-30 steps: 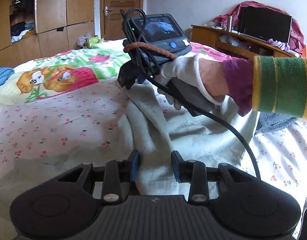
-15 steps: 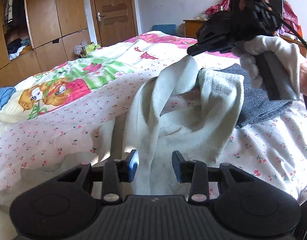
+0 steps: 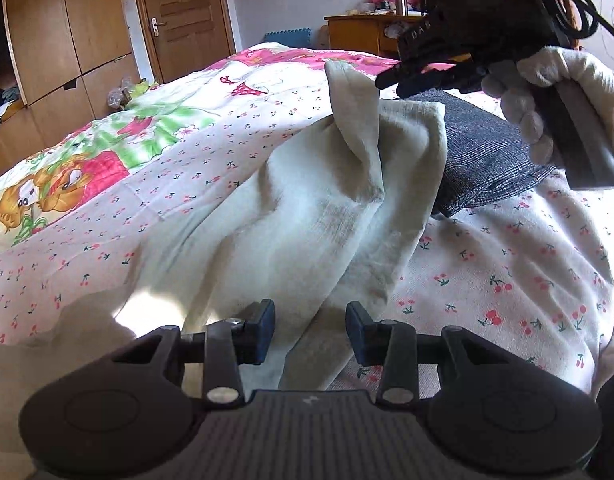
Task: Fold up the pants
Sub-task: 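Grasp the pant leg cuff with the right gripper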
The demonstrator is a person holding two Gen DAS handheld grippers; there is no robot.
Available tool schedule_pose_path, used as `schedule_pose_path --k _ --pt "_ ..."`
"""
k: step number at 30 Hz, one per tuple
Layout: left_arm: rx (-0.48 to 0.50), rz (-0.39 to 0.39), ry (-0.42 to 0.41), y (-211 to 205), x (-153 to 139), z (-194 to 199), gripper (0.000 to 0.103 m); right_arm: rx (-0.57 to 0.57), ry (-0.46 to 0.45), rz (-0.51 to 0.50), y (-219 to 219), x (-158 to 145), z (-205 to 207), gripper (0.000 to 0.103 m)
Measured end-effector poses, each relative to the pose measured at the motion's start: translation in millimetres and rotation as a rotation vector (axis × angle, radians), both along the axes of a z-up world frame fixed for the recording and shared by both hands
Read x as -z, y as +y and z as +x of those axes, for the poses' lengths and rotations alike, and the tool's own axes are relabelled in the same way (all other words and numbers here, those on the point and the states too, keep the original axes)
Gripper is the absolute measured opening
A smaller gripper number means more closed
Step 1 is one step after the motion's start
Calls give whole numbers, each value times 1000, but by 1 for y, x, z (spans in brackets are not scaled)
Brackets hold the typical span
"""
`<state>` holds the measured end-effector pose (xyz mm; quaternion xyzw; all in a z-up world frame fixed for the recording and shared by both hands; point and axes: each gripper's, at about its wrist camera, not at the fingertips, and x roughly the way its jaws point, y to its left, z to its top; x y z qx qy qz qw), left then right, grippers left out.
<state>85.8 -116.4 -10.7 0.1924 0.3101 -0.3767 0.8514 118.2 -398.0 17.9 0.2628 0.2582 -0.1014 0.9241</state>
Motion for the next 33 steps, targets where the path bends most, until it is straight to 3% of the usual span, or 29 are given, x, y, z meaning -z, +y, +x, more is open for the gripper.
schedule_pose_path --k 2,4,5,7,8,9,10,13,15,18,20,22,24,26,28,33 --pt "8 -13 2 -2 1 0 53 -26 -12 -19 11 -12 3 44" --pt "5 -23 2 -5 2 -1 53 -29 8 -57 24 -18 13 72" --pt "5 -26 1 -7 3 -1 53 -32 30 -82 31 -17 21 76" --pt "12 -22 -7 -10 4 -1 53 -17 81 -144 42 -11 36 74" --pt "14 -18 -13 -12 5 -1 53 -5 118 -181 46 -6 45 69" --pt "11 -16 -18 -12 6 0 53 -1 142 -198 47 0 51 40" --pt "7 -16 -18 -12 7 2 53 -12 163 -172 43 4 57 5" --pt "-19 -30 -3 -6 4 12 49 -19 155 -9 26 0 60 3" --pt "-52 -52 -23 3 -7 17 46 -33 55 13 25 -24 49 3" --pt "-98 -115 -52 24 -31 21 46 -75 -161 130 20 -65 20 3" --pt "-111 -136 -48 33 -40 21 46 -69 -226 165 16 -76 -3 3" --pt "-109 -128 -43 35 -39 17 46 -70 -201 163 10 -65 -15 3" --pt "-87 -84 -13 28 -28 12 46 -8 -89 131 0 -30 -20 5" --pt "-52 -48 21 20 -16 5 46 27 50 203 -17 7 -22 7" --pt "-19 -23 35 13 -9 -3 46 71 55 277 -28 24 -35 7" --pt "-1 10 16 4 -8 -8 46 101 21 246 -36 22 -45 18"
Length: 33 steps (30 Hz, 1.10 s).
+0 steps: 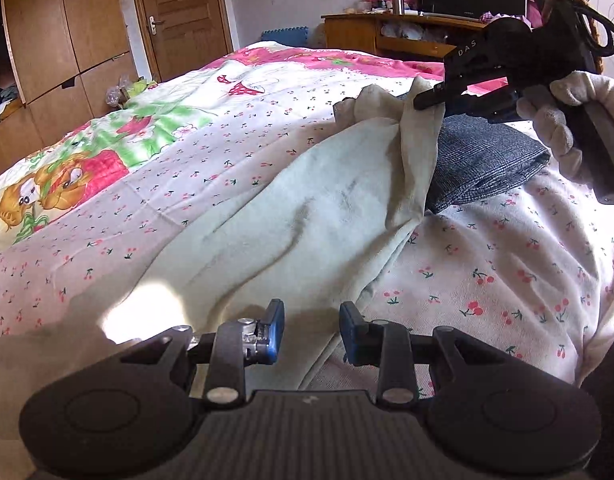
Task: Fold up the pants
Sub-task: 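Grasp the pant leg cuff with the right gripper, then lift the pant leg by its cuff with the right gripper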
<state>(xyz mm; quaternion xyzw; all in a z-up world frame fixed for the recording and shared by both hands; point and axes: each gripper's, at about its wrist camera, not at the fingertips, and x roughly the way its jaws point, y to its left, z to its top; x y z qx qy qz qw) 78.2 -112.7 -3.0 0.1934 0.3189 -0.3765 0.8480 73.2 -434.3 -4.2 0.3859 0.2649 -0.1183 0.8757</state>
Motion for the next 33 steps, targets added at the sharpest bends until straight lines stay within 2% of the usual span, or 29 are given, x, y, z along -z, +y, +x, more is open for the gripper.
schedule_pose_path --k 2,4,5,7,10,11,12,13,14,15,18,22,24,25,27,30,33 --pt "3 0 -2 -2 -2 1 46 5 10 3 -4 -3 2 25" --pt "6 0 -13 -3 -4 1 46 -15 2 29 -6 -6 5 39" --pt "7 -1 -16 -4 -6 1 46 -28 1 17 -4 -9 7 41" --pt "6 -3 -20 -3 -7 1 46 -34 41 -60 3 -17 12 41" --pt "1 -17 -14 -1 -8 2 46 -33 120 -231 17 -26 17 41" --pt "2 -19 -13 -2 -7 2 46 -42 135 -252 20 -27 19 41" --pt "4 -19 -14 -3 -5 2 46 -49 151 -254 20 -26 20 36" --pt "7 -17 -15 -4 -4 2 46 -62 145 -234 19 -25 21 10" --pt "11 -17 -15 -5 -3 2 46 -82 136 -186 16 -24 23 2" --pt "13 -20 -16 -4 -3 1 46 -90 124 -155 15 -26 24 2" --pt "7 -32 -31 1 -10 2 46 -129 -1 -77 19 -52 31 2" --pt "-40 -50 -60 16 -26 8 46 -158 -303 25 21 -104 28 2" --pt "-64 -62 -67 24 -31 10 47 -159 -349 64 18 -107 19 2" --pt "-68 -65 -64 26 -31 11 47 -147 -336 65 18 -100 12 2" --pt "-69 -56 -49 25 -24 11 47 -113 -249 60 13 -73 1 2" --pt "-47 -23 5 18 -5 9 47 -43 -45 30 2 -22 -2 2" --pt "-12 7 16 11 5 -1 47 20 0 71 -15 1 -10 4"
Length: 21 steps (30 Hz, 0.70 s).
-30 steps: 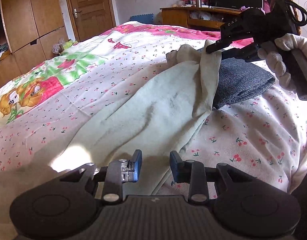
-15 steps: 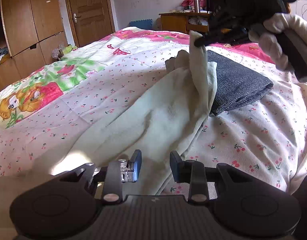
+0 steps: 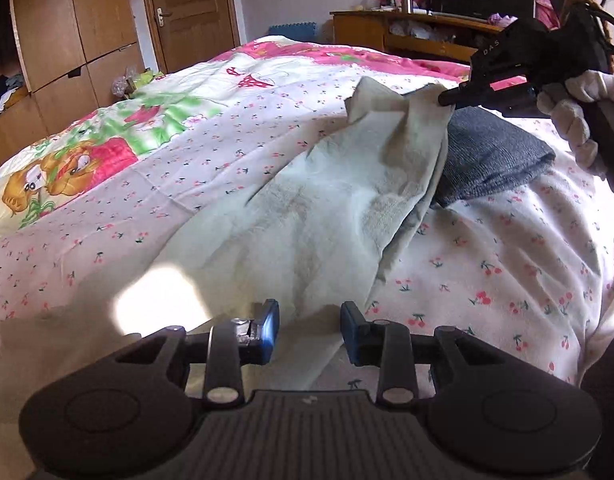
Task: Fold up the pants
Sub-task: 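Lift the pant leg by its cuff with the right gripper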
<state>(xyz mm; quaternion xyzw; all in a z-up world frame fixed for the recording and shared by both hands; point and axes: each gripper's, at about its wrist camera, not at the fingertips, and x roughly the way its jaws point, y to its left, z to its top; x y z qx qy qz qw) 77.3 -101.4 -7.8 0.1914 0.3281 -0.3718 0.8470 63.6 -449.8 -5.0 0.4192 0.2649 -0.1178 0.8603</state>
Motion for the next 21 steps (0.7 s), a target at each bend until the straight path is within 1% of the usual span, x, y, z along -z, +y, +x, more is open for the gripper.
schedule_pose_path --k 2,3,4,5,6,7,8,10,12,13,15,16,17,18,19,20,21 --pt "18 10 -5 -3 2 -4 47 11 -16 25 -7 0 -6 6" --pt "19 8 -1 -4 2 -4 47 8 -14 17 -9 -2 -7 11" --pt "19 5 3 -5 2 -4 47 4 -11 11 -8 -3 -9 25" --pt "17 3 3 -6 2 -3 47 2 -9 10 -9 -3 -10 35" --pt "15 2 2 -7 2 -2 47 1 -13 15 -8 -1 -10 51" --pt "14 0 1 -8 1 -2 47 -10 -23 25 -6 2 -11 54" --pt "14 -5 0 -9 0 -1 47 -16 -19 36 -5 6 -9 55" --pt "18 -8 -5 -10 -2 -2 47 -43 -7 67 -1 16 2 54" --pt "22 -4 -11 -10 -4 -3 47 -67 -25 106 2 25 12 54" --pt "23 -1 -10 -9 -4 -3 47 -80 -38 110 5 28 18 54" --pt "23 7 -10 -9 -3 -3 47 -91 -49 70 10 31 29 53" --pt "20 11 -10 -8 -3 -3 47 -86 -47 69 12 34 32 42" --pt "14 13 -9 -9 -4 -2 47 -81 -41 88 13 38 34 25" --pt "8 10 -8 -9 -5 -1 47 -76 -25 129 12 40 35 5" --pt "3 5 -10 -9 -6 0 47 -62 -37 178 9 40 31 4" --pt "-6 -2 -17 -9 -9 0 47 -50 -89 216 6 32 23 4" --pt "-11 -16 -24 -9 -12 -1 47 -40 -159 230 4 18 13 4"
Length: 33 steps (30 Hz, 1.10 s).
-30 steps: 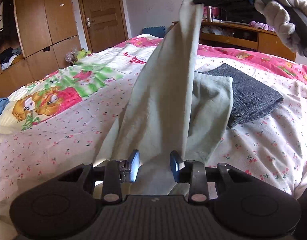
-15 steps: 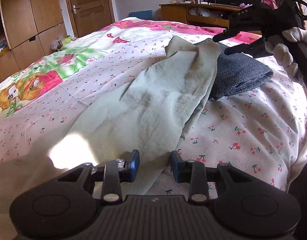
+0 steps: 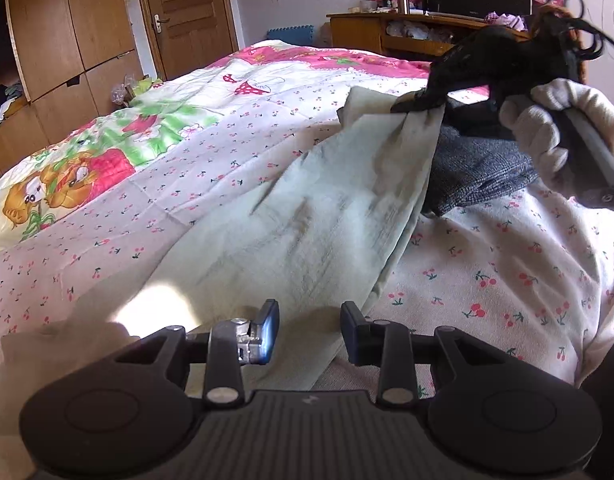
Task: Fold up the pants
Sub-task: 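Lift the pant leg by its cuff with the right gripper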
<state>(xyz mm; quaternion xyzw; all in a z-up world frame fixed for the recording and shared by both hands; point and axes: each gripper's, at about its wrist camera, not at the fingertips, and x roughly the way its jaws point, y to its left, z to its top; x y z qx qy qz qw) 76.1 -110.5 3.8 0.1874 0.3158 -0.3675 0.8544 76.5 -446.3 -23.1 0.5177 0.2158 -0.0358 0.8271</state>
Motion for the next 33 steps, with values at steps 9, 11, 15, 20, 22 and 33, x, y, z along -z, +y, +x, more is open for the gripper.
schedule_pose_path --k 9,11,15,20,22,33 --pt "32 18 125 -17 23 -9 59 26 98 -104 -4 -19 -36 4" --pt "23 -5 126 -7 18 -13 59 64 104 -59 -8 -9 -42 4" --pt "-28 -58 74 17 5 -12 59 77 77 -121 -1 -23 -40 4" --pt "-109 -59 195 43 28 6 59 38 64 -238 26 -61 -13 4" --pt "-126 -112 191 62 19 0 59 0 25 -323 51 -85 -2 4" --pt "-458 -87 236 224 23 -15 60 -370 -185 -469 239 -172 71 4"
